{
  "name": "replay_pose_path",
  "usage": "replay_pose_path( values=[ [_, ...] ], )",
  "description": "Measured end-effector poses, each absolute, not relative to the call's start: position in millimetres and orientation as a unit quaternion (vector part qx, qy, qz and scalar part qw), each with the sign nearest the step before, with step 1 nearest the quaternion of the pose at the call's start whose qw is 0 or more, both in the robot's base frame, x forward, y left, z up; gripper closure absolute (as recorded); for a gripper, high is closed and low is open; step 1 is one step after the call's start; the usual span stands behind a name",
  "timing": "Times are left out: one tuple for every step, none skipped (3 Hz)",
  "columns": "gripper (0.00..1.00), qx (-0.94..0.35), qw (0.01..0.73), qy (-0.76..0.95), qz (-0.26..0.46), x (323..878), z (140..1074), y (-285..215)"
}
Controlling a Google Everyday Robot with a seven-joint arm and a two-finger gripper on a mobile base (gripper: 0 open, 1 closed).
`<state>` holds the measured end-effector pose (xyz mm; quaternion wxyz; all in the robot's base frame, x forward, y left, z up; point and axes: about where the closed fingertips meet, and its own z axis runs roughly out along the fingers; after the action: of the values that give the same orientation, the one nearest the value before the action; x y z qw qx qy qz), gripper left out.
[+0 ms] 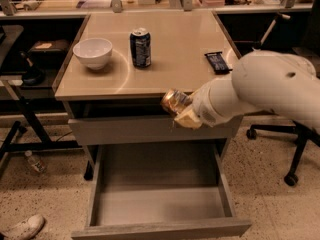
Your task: Pick orange can from middle drawer and place on counter
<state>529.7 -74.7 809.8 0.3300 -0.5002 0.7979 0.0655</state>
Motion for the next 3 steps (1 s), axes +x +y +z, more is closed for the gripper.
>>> replay_pose_path(
  values=[
    [1.00, -0.488, 0.336, 0.803, 0.071, 579, 826, -91],
    [1.00, -0.483, 0.337, 0.805, 0.073, 625, 843, -102],
    [1.00, -0.492, 0.333, 0.802, 0.068, 658, 865, -106]
  ],
)
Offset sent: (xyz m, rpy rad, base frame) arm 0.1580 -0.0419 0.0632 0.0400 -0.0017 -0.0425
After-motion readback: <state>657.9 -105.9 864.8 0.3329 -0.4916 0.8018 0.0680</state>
